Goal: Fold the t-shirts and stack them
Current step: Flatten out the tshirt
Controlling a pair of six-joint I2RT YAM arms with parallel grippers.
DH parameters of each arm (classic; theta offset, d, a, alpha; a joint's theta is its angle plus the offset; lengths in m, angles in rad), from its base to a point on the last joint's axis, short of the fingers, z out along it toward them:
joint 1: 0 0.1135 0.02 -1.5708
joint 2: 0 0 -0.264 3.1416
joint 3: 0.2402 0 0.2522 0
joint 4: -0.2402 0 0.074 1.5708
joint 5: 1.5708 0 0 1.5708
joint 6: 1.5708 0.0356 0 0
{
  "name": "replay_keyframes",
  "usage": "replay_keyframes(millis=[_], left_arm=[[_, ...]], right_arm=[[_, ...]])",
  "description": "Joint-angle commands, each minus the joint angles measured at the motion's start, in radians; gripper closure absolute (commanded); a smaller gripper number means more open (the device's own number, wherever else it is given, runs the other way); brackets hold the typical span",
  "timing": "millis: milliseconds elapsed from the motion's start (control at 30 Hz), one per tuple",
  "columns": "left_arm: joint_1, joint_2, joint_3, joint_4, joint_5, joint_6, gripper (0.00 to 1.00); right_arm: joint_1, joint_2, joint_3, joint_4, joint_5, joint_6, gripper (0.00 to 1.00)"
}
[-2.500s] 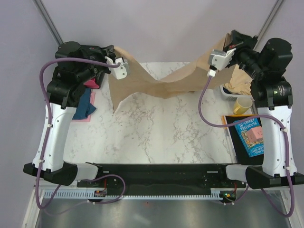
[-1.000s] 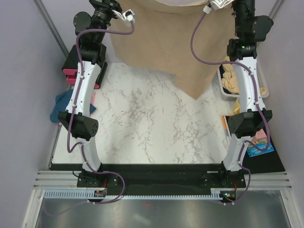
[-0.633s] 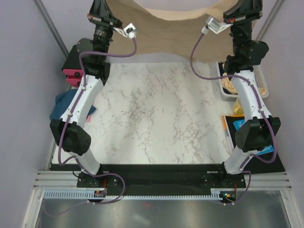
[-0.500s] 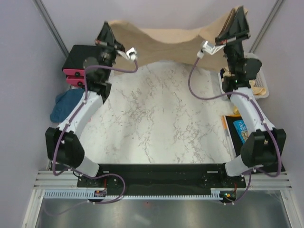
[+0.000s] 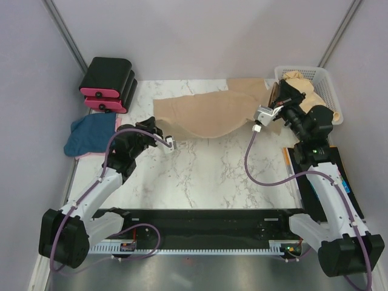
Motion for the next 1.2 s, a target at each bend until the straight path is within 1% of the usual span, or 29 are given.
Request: replay_keyframes(millis=[0, 33, 67, 100, 133, 167, 233, 333, 500, 633, 700, 733, 800, 900, 967, 1167], left_arm=[[0.006, -0.031, 0.056, -0.21, 0.084, -0.067, 0.98], [0.009, -0.034, 0.059, -0.256, 0.097, -0.063, 0.98], [0.011, -0.037, 0.075, -0.293, 0.129, -0.058, 0.98], [0.017, -0.035, 0.085, -0.378, 0.147, -0.052, 0.98], [0.02, -0.034, 0.095, -0.432, 0.163, -0.04, 0.98], [0.022, -0.031, 0.104, -0.471, 0.182, -0.011, 0.98], [0.026, -0.026, 0.105, -0.56, 0.192, 0.037, 0.98], [0.029, -0.005, 0.09, -0.592, 0.184, 0.068, 0.98], [0.035, 0.034, 0.075, -0.64, 0.15, 0.126, 0.98], [0.048, 0.037, 0.056, -0.703, 0.143, 0.247, 0.98], [0.054, 0.041, 0.056, -0.753, 0.138, 0.273, 0.98], [0.055, 0.052, 0.061, -0.782, 0.134, 0.317, 0.98], [0.057, 0.058, 0.058, -0.854, 0.105, 0.356, 0.98], [0.061, 0.074, 0.04, -0.911, 0.059, 0.403, 0.98], [0.064, 0.083, 0.035, -0.936, 0.037, 0.419, 0.98], [0.072, 0.135, 0.033, -1.017, -0.052, 0.454, 0.98]], right_arm=[[-0.003, 0.008, 0.132, -0.424, -0.069, -0.004, 1.0], [-0.001, 0.024, 0.152, -0.485, -0.078, -0.014, 1.0], [-0.001, 0.039, 0.207, -0.634, -0.087, -0.04, 1.0], [-0.001, 0.056, 0.238, -0.72, -0.103, -0.096, 1.0], [-0.001, 0.094, 0.269, -0.883, -0.106, -0.124, 1.0], [-0.001, 0.114, 0.319, -0.951, -0.108, -0.144, 1.0], [-0.003, 0.157, 0.346, -1.114, -0.101, -0.208, 1.0], [-0.001, 0.168, 0.301, -1.18, -0.089, -0.246, 1.0], [-0.001, 0.142, 0.212, -1.223, -0.055, -0.327, 1.0], [-0.001, 0.159, 0.192, -1.306, -0.028, -0.407, 1.0], [-0.003, 0.174, 0.188, -1.325, -0.011, -0.43, 1.0], [-0.003, 0.179, 0.185, -1.343, -0.006, -0.437, 1.0], [-0.001, 0.186, 0.178, -1.366, -0.003, -0.465, 1.0], [-0.001, 0.182, 0.149, -1.411, -0.003, -0.52, 1.0], [-0.001, 0.182, 0.119, -1.45, 0.003, -0.555, 1.0], [-0.003, 0.191, 0.039, -1.501, 0.026, -0.644, 1.0]])
